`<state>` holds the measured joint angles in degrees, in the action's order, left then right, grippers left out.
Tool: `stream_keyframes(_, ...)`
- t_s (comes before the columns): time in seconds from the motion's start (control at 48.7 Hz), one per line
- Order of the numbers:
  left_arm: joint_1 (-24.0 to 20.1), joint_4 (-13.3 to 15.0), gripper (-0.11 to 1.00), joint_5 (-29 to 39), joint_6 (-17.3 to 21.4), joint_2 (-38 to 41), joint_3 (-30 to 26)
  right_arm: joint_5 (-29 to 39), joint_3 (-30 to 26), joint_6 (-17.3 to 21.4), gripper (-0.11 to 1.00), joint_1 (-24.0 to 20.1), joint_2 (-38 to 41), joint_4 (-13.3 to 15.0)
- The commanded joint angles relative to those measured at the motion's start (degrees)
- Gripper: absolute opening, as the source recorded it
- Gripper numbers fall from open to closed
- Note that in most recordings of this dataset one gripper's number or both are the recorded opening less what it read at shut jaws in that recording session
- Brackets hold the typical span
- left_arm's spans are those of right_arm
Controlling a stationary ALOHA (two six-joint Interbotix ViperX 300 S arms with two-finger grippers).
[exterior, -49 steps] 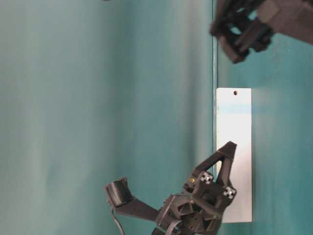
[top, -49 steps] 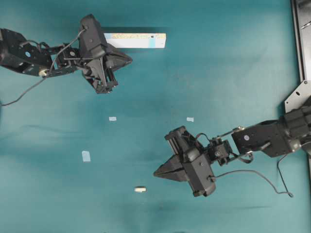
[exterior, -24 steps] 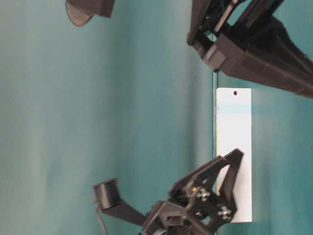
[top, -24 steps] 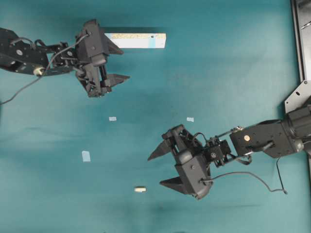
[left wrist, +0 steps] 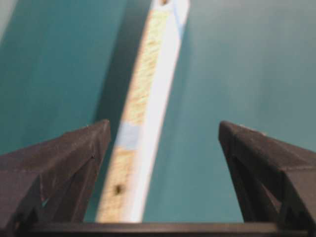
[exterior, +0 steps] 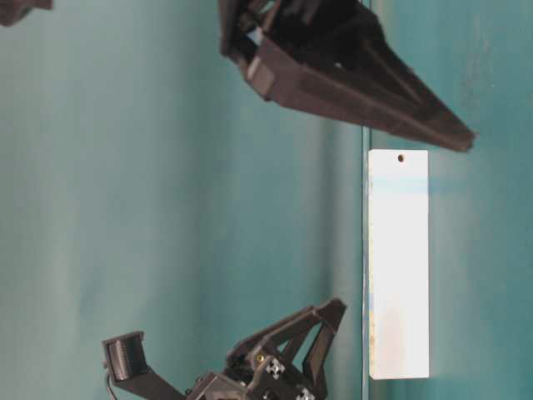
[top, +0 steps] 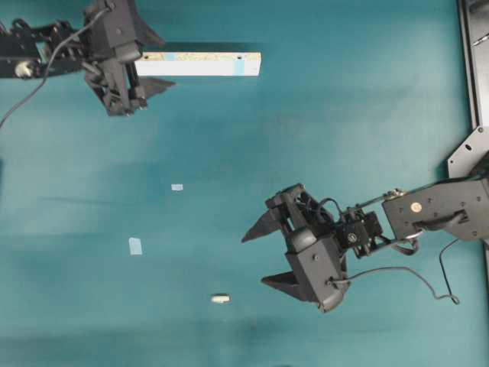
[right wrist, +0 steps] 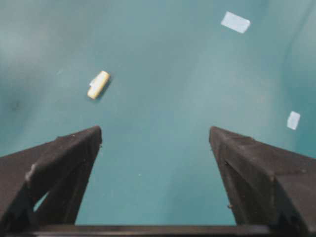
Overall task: Move the wooden board into place and insert the rod into its hole.
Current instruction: 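Lower the left gripper over the white board's end and close on it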
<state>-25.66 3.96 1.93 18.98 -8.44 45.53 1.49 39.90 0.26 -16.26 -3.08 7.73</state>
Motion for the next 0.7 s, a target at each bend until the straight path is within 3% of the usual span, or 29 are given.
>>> stream_keyframes(0.0, -1.32, -0.09, 0.90, 0.09, 2.90, -0.70, -1.32, 1.76, -1.85, 0.00, 1.00, -0.26, -1.76, 0.09)
stream_keyframes(0.185, -2.55, -0.09, 0.90, 0.00, 6.86, 1.67, -1.76, 4.83, -3.34, 0.00, 1.00, -0.18, -1.93, 0.09)
stream_keyframes(0.678, -3.52, -0.09, 0.90, -3.87, 7.56, 12.39, -3.87, 9.58, -6.24, 0.09, 1.00, -0.26, -2.02, 0.00)
